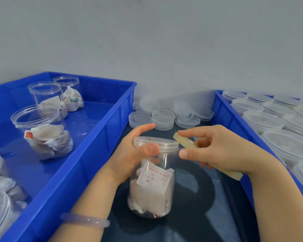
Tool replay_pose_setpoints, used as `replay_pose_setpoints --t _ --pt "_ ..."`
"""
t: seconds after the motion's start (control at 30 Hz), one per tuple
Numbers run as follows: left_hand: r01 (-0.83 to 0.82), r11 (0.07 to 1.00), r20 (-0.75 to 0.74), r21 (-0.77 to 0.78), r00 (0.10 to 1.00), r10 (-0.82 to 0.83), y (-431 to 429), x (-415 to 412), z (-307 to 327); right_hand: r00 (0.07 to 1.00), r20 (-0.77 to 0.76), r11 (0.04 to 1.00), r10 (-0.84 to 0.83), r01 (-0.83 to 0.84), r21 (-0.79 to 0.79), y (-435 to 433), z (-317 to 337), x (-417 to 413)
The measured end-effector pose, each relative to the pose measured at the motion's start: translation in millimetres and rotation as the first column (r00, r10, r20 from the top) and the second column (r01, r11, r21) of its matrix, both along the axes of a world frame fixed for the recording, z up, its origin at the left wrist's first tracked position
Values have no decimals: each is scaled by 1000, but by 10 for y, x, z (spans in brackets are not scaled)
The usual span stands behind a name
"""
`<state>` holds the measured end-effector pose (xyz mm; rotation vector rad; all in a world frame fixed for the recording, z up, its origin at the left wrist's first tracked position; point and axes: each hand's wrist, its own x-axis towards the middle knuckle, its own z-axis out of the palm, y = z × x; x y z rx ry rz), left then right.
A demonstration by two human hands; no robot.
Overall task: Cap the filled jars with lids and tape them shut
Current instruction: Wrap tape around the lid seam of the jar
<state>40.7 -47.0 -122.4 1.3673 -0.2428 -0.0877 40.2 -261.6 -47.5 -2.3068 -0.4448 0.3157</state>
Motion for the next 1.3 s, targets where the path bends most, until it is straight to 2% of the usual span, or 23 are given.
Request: replay_pose_setpoints --t 0.27,0.43,0.67,0.83,1.07,1.3 --pt "8 999 73 -31 997 -5 -59 -15 0 993 -116 999 6 -10 -34 32 -57 54" --pt "-2 998 109 61 994 -5 -78 -25 -18 987 -158 999 25 -30 -29 -3 -83 67" --pt "-222 975 119 -2 968 220 -43 31 -26 991 -122 997 51 -44 63 -86 5 -11" --pt "-133 990 105 -38 985 137 -72 12 -16 994 -100 998 -53 57 36 6 -110 54" --pt "14 998 35 -62 999 -12 -105 -17 -31 999 -50 1000 13 -14 -15 12 -93 74" --pt "-68 997 44 -34 997 69 -52 17 -6 999 -43 999 21 -19 34 -80 -3 13"
